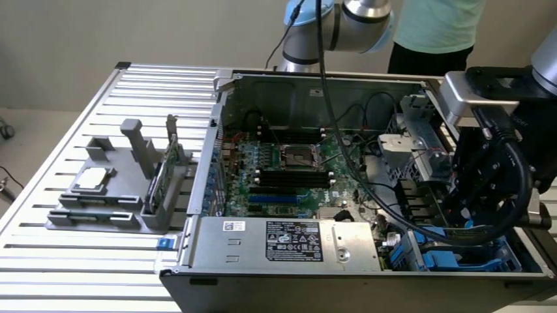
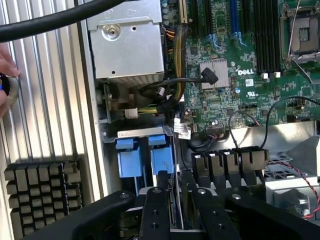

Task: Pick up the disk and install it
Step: 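Insert the first disk wire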

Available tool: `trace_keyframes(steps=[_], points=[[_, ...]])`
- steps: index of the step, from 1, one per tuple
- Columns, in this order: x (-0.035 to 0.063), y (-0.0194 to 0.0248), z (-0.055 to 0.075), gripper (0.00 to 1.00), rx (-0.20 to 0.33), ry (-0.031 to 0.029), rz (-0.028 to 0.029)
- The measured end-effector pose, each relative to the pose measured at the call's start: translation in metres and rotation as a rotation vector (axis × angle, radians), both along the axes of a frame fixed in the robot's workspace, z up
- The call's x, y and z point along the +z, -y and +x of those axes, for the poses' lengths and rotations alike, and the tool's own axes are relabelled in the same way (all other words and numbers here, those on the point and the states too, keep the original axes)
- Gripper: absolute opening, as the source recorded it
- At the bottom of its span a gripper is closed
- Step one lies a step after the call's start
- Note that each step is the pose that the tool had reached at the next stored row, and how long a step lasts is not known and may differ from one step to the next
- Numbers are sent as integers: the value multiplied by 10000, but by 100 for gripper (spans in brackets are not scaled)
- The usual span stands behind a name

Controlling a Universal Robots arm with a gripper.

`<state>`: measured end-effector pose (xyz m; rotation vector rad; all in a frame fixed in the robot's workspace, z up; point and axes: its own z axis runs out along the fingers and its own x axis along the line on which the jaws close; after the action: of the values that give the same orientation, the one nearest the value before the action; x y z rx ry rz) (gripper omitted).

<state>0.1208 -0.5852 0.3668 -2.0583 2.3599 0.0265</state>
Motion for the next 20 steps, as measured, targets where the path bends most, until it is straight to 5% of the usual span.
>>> trace_keyframes(steps=[20], points=[[11, 0, 0, 25, -3207, 0, 0]])
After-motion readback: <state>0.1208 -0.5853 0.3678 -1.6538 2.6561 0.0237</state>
